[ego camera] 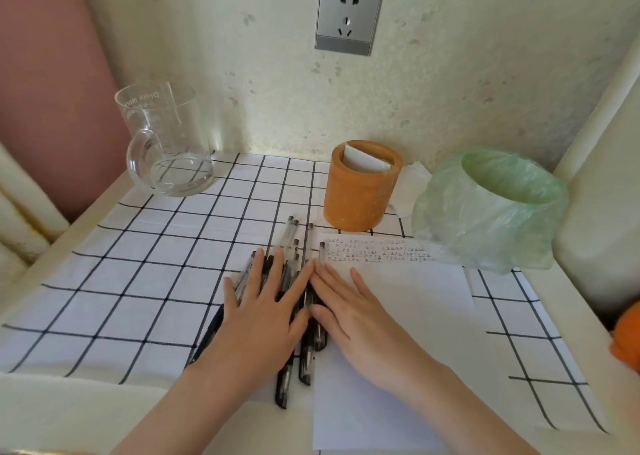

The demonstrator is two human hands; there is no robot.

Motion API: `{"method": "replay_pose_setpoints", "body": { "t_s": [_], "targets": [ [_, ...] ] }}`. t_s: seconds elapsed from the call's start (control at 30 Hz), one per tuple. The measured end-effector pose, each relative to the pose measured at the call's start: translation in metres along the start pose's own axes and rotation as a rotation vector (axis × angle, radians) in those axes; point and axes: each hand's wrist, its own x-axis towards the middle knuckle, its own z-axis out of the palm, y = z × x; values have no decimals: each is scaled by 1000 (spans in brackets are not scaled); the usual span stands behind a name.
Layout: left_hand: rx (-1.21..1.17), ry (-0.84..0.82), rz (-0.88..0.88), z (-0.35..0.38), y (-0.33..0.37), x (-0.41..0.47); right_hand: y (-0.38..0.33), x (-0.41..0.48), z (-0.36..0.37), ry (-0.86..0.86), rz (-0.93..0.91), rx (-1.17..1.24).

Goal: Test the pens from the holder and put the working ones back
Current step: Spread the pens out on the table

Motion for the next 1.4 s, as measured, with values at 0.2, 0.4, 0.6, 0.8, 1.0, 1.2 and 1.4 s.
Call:
{"method": "replay_pose_setpoints", "body": {
  "t_s": [0.2, 0.4, 0.6, 0.8, 1.0, 1.2, 1.4],
  "targets": [
    [-26, 38, -7, -1, -2, 0, -5, -4, -15, -30, -28, 152],
    [63, 105, 171, -5, -13, 3, 9, -17, -23, -34, 61, 127],
    [53, 16, 178, -1, -15, 0, 11, -24, -10, -112, 78, -3],
    [2, 15, 42, 1, -16, -1, 15, -24, -9, -138, 81, -70],
    [-7, 51, 39, 3, -16, 0, 12, -21, -11, -122, 66, -84],
    [7, 164, 4, -9, -24, 4, 5, -15, -10, -114, 23, -79],
    [-23, 69, -3, 2, -42, 0, 0, -9, -7, -112, -2, 0]
  ]
}}
